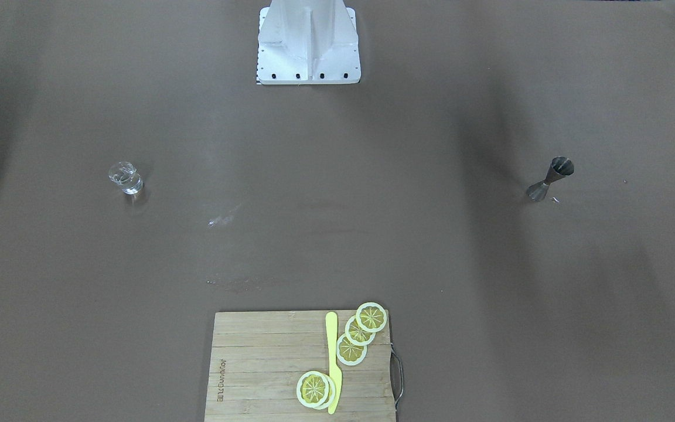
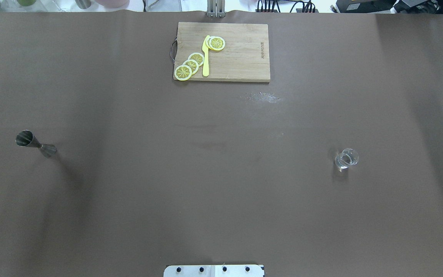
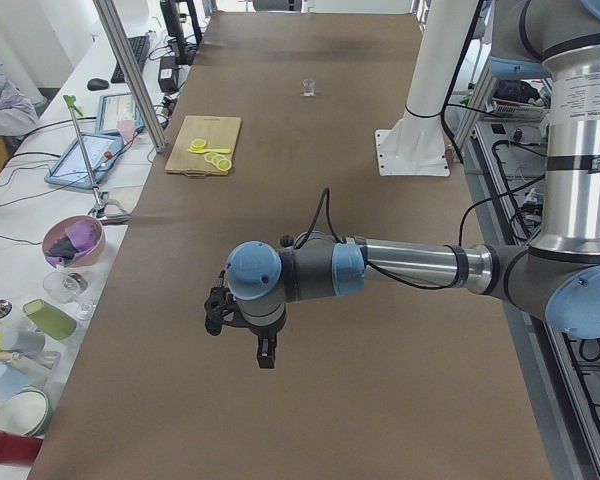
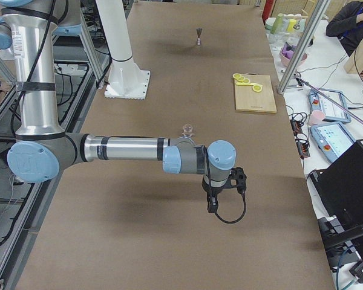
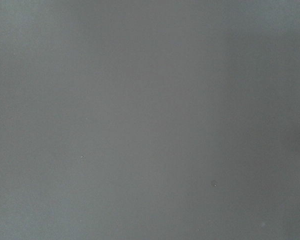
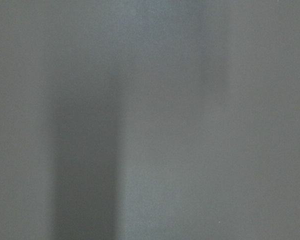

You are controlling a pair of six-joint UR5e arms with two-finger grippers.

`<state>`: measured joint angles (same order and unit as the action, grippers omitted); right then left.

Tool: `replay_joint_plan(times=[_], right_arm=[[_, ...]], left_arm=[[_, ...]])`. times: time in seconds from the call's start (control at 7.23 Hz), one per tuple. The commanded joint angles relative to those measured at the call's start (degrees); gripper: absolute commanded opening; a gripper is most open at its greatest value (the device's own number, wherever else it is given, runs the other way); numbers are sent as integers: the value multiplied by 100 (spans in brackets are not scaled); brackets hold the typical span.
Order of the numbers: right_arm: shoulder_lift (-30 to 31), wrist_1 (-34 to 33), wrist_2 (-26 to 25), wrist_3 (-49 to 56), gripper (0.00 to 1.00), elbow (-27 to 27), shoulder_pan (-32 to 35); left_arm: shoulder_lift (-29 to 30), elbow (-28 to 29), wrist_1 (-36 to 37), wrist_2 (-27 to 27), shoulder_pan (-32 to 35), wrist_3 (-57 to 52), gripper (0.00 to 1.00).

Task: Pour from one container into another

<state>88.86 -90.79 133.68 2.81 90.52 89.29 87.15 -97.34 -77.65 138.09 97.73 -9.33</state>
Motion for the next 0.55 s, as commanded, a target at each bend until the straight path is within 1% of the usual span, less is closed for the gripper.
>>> replay_joint_plan(times=[0.0, 0.41], right_arm=[[-1, -9, -18, 0, 100, 0, -8], [-1, 0, -88, 0, 100, 0, -8]], left_arm=[[-145, 31, -4, -10, 80, 10, 98], [-251, 66, -5, -19, 71, 1, 98]])
